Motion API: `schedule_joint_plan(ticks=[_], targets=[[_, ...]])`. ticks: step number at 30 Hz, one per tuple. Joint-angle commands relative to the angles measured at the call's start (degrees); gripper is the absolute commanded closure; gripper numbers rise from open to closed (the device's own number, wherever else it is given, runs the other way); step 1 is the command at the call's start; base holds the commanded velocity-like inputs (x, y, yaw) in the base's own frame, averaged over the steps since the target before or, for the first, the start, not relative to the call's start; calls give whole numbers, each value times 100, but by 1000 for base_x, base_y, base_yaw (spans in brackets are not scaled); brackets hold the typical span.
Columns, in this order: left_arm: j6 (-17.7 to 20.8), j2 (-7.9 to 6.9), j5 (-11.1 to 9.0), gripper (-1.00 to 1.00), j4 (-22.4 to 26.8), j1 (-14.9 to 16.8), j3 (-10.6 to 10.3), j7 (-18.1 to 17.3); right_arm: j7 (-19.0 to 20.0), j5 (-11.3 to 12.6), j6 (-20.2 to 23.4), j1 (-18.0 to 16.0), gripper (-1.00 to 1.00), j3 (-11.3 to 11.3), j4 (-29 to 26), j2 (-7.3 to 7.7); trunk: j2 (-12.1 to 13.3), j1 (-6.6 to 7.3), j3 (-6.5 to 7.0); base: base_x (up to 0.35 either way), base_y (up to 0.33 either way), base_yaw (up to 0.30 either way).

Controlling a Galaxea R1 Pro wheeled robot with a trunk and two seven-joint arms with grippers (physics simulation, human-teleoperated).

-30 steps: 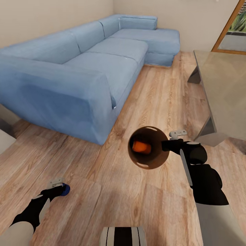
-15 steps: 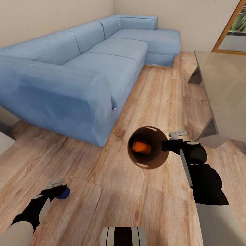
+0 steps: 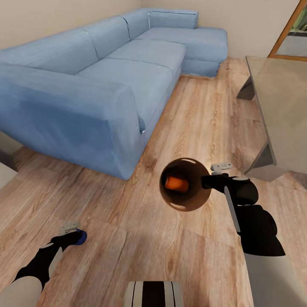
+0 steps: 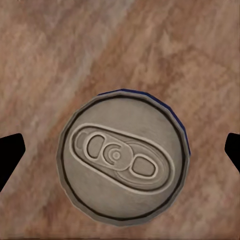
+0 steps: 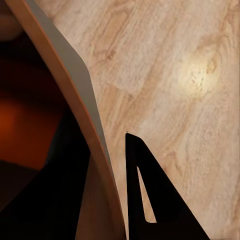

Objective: Put the three can of soda from the living room inside the tash can in the kitchen.

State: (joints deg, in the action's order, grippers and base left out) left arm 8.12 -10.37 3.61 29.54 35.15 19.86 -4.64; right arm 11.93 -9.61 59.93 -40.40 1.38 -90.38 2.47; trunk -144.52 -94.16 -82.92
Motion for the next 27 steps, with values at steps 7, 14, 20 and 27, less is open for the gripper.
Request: schedule_joint_plan(ticks=[7,14,20,27], targets=[[-3,0,0,-100,7,0,0,5,22,125,7,5,100,-1,2,-1,-1,1,0,0,0,0],[-7,0,0,-100,18,0,0,-3,21,125,7,6,100,-6,4,-1,-1,1,0,0,0,0],[2,0,0,-100,25,0,0,-14,20,126,7,6,100,-7,4,-1,-5,-6,-66,0,0,0],[15,0,0,-100,6,0,0,2,20,126,7,10,100,-7,9,-1,-14,-24,-222,0,0,0]])
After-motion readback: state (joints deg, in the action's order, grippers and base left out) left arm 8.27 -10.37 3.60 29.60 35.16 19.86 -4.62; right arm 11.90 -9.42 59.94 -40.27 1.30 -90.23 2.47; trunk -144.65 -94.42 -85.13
